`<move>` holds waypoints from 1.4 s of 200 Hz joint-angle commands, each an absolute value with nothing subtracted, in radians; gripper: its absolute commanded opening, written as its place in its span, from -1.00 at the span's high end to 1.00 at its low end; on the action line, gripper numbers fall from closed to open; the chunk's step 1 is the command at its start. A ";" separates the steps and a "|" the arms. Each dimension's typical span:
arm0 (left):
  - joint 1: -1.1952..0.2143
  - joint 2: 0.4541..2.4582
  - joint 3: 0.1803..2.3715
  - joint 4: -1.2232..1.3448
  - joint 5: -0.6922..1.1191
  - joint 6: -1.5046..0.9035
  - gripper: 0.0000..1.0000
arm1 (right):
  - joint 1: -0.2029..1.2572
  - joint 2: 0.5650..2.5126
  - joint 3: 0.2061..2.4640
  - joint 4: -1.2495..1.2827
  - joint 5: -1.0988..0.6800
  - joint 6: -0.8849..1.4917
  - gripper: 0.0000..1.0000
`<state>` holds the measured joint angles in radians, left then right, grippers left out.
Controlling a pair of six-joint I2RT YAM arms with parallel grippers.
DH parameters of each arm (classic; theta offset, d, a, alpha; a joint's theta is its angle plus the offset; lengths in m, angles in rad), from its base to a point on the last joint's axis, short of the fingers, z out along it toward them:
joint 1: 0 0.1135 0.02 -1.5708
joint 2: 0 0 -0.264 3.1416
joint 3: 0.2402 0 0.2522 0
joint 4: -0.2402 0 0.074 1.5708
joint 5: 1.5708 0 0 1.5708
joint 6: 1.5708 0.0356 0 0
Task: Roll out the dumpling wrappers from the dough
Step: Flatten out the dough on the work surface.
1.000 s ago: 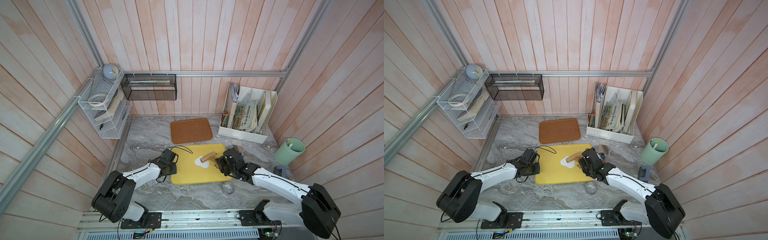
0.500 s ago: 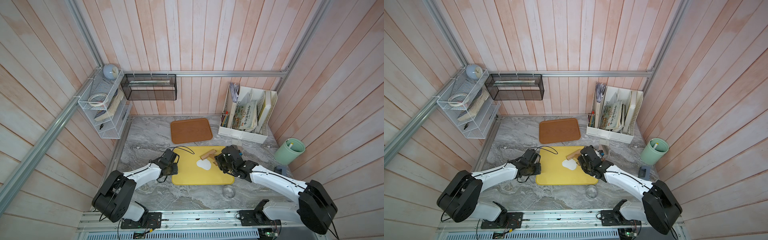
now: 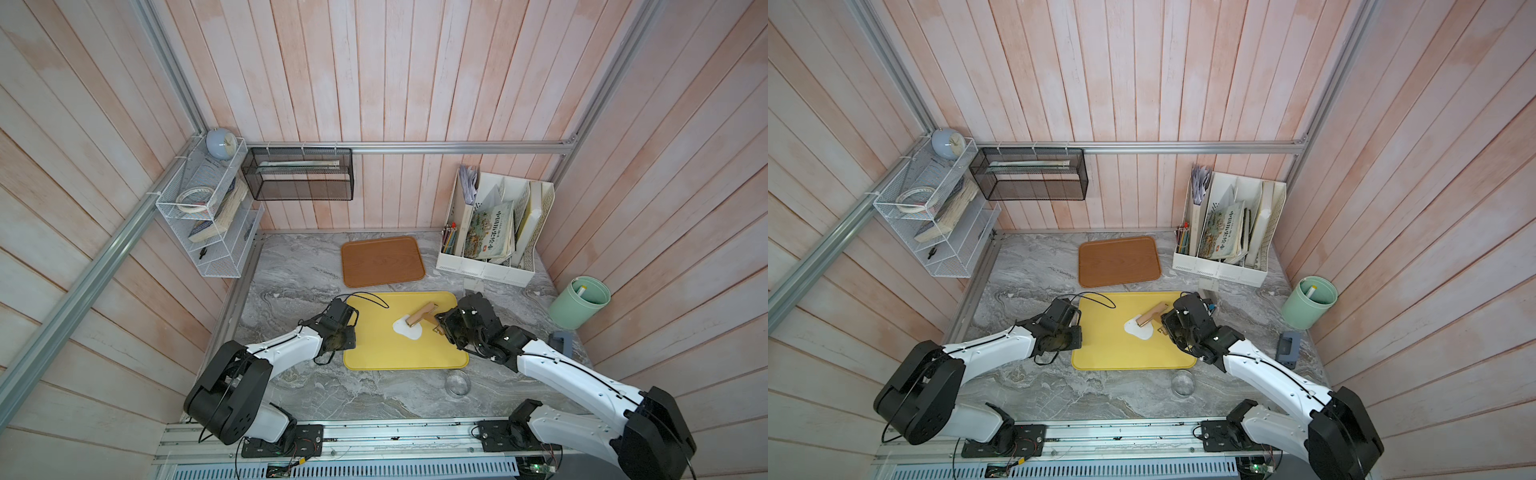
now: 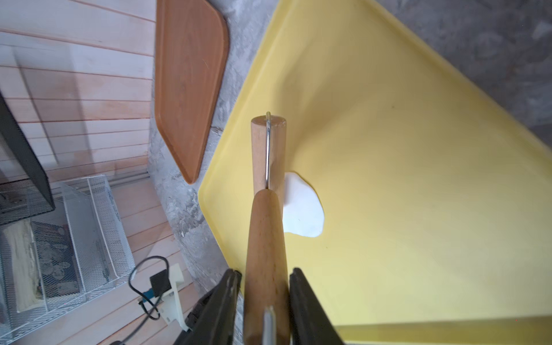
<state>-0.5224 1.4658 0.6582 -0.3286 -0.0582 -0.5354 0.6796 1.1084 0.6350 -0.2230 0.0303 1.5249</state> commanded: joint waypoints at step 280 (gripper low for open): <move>-0.535 1.528 0.622 -0.451 -0.101 -0.568 1.00 | 0.618 1.273 0.759 -0.592 -0.026 1.333 1.00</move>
